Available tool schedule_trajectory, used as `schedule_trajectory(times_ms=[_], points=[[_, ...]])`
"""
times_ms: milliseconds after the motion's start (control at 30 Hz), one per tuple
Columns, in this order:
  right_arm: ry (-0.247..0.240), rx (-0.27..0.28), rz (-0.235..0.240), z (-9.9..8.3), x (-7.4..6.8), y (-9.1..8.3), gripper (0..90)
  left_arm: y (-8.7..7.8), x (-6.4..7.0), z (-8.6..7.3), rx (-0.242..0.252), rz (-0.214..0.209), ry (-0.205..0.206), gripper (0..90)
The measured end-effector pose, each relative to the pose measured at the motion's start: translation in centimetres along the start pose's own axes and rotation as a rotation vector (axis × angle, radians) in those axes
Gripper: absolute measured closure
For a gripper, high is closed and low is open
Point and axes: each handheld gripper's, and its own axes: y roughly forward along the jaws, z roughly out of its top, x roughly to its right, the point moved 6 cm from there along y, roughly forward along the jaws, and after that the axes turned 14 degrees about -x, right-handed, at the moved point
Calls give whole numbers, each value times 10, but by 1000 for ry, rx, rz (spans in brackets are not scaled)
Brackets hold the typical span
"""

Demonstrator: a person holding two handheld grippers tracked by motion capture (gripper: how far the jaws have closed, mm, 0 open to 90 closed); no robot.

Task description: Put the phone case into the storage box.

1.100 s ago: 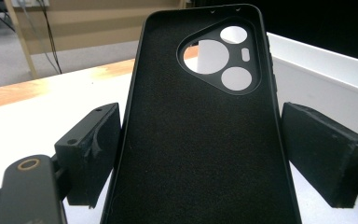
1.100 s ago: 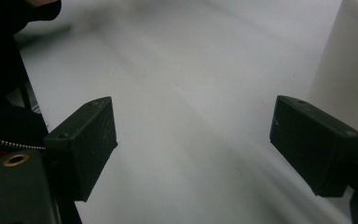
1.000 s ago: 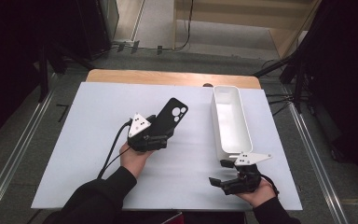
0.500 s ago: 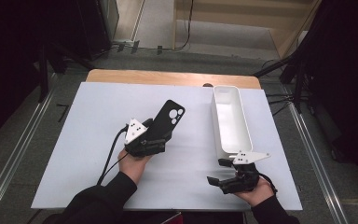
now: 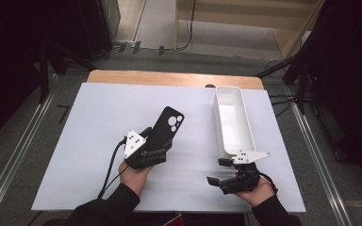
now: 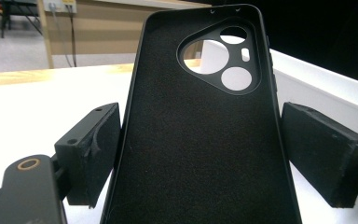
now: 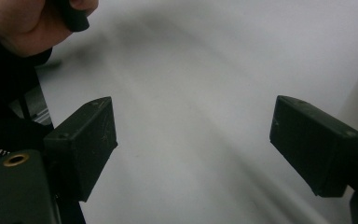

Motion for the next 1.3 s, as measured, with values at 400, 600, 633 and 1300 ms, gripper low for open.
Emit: schedule_trajectory(times_ms=[400, 600, 633, 1300], points=[[8, 10, -6, 5, -3, 0, 131, 3, 1, -4, 0, 22, 20, 142], [5, 28, -12, 11, -6, -1, 131, 4, 2, -5, 0, 23, 28, 142], [14, 26, -15, 13, -8, -2, 131, 5, 3, -5, -3, 20, 25, 142], [51, 53, -52, 57, -12, -4, 131, 6, 6, -6, -7, 4, 26, 142]])
